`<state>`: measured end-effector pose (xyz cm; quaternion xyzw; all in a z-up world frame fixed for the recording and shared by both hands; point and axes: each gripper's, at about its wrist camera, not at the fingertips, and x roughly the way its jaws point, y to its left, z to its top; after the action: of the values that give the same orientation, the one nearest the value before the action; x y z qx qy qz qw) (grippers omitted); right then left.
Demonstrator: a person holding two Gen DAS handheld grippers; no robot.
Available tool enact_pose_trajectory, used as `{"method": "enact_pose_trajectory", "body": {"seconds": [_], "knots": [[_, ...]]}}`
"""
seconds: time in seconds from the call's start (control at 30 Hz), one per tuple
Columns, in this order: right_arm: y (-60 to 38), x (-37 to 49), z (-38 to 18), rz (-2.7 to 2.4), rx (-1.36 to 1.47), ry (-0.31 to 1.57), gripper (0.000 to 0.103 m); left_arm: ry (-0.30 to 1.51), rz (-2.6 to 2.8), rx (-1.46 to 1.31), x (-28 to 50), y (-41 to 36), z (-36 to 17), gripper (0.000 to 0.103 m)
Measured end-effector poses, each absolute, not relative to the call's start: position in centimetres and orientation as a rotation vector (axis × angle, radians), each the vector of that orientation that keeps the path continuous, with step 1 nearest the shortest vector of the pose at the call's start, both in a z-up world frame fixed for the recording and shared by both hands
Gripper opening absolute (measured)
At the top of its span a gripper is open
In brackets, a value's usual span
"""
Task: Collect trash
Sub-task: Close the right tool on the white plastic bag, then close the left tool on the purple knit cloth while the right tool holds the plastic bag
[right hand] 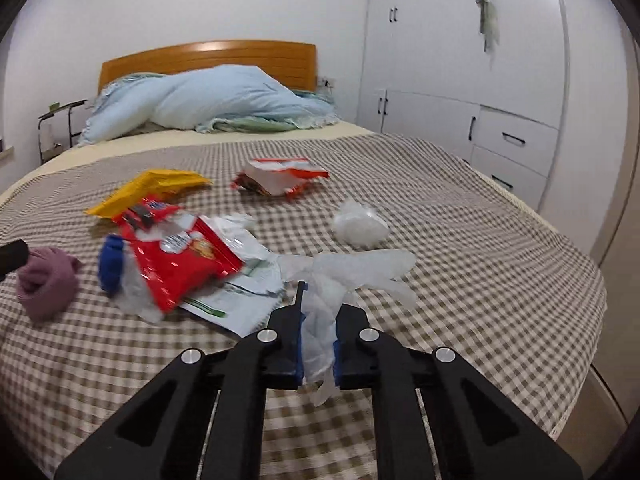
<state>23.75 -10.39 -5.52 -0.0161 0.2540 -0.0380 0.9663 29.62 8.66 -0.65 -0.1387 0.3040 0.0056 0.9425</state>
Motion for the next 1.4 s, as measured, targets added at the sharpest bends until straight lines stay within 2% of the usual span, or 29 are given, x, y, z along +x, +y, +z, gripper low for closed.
{"method": "enact_pose_trajectory", "body": {"seconds": [0.4, 0.83, 1.1, 1.4], "knots": [[-13.0, 24.8, -7.1, -0.078, 0.093, 0.593, 0.01, 0.721, 0.076, -0.283, 32.4, 9.4, -2.1, 0.096], [-12.7, 25.3, -7.1, -0.062, 0.069, 0.619, 0.01, 0.816, 0.093, -0.262, 34.2, 9.7, -4.4, 0.093], [-12.5, 25.4, -7.2, -0.056, 0.061, 0.622, 0.01, 0.822, 0.072, -0.266, 34.2, 9.6, -4.5, 0.078], [-12.4, 25.4, -7.2, -0.053, 0.054, 0.618, 0.01, 0.804, 0.058, -0.296, 33.8, 9.9, -4.3, 0.073]]}}
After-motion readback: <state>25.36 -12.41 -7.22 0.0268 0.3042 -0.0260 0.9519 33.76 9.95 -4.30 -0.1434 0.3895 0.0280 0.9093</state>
